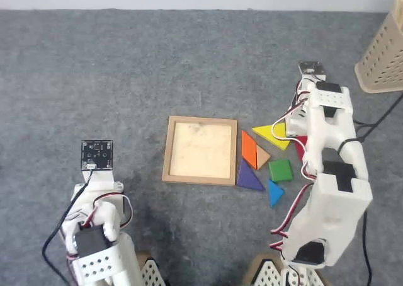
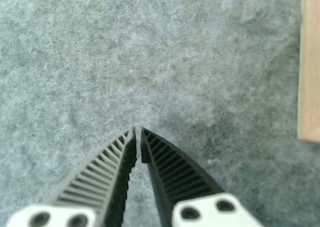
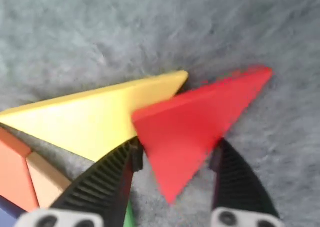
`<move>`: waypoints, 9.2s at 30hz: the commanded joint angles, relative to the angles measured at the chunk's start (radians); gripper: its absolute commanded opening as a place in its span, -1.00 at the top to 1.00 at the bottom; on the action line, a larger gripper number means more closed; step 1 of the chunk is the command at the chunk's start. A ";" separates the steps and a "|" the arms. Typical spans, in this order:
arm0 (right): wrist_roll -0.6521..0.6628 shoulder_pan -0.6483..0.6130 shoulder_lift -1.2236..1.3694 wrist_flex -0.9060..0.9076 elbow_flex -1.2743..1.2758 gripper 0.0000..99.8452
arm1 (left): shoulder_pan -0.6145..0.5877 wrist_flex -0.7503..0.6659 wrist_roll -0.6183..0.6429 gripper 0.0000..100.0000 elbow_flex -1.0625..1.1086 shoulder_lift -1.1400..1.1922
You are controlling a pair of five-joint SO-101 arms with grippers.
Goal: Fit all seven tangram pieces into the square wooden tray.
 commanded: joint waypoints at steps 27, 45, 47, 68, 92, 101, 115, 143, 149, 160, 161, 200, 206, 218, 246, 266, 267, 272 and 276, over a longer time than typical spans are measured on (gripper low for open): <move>-0.011 -0.085 -0.444 -0.120 0.227 0.98 | -0.005 0.008 -0.005 0.97 -0.007 -0.014; -0.147 -0.128 0.197 0.211 -0.560 0.50 | -0.005 0.008 -0.005 0.97 -0.007 -0.014; -0.157 -0.110 0.251 0.237 -0.609 0.50 | -0.005 0.008 -0.005 0.97 -0.007 -0.014; 0.028 0.018 0.295 0.295 -0.516 0.66 | -0.005 0.008 -0.005 0.97 -0.007 -0.014; -0.014 -0.084 0.002 0.137 -0.256 0.47 | -0.005 0.008 -0.005 0.97 -0.007 -0.014; -0.040 -0.039 0.177 0.163 -0.397 0.46 | -0.005 0.008 -0.005 0.97 -0.007 -0.014; -0.038 0.045 0.349 0.240 -0.523 0.47 | -0.005 0.008 -0.005 0.97 -0.007 -0.014; -0.014 0.088 0.199 0.323 -0.520 0.99 | -0.005 0.008 -0.005 0.97 -0.007 -0.014; 0.014 -0.038 -0.004 0.358 -0.404 0.99 | -0.005 0.008 -0.005 0.97 -0.007 -0.014; 0.192 -0.404 -0.596 -0.145 0.290 0.99 | -0.005 0.008 -0.005 0.97 -0.007 -0.014; 0.230 -0.443 -0.604 -0.168 0.299 0.99 | -0.005 0.008 -0.005 0.97 -0.007 -0.014; 0.546 -0.684 -0.565 -0.084 0.256 0.70 | -0.005 0.008 -0.005 0.97 -0.007 -0.014; 0.491 -0.682 -0.588 -0.197 0.399 0.91 | -0.005 0.008 -0.005 0.97 -0.007 -0.014; 0.385 -0.677 -0.288 -0.450 0.407 0.99 | -0.005 0.008 -0.005 0.97 -0.007 -0.014; 0.143 -0.503 -0.443 -0.220 0.244 0.99 | -0.005 0.008 -0.005 0.97 -0.007 -0.014; 0.158 -0.553 -0.647 -0.527 0.614 0.99 | -0.005 0.008 -0.005 0.97 -0.007 -0.014; 0.169 -0.572 -0.615 -0.527 0.592 0.99 | -0.005 0.008 -0.005 0.97 -0.007 -0.014; 0.180 -0.634 -0.414 -0.526 0.457 0.99 | -0.005 0.008 -0.005 0.97 -0.007 -0.014; 0.180 -0.633 -0.255 -0.475 0.338 0.99 | -0.005 0.008 -0.005 0.97 -0.007 -0.014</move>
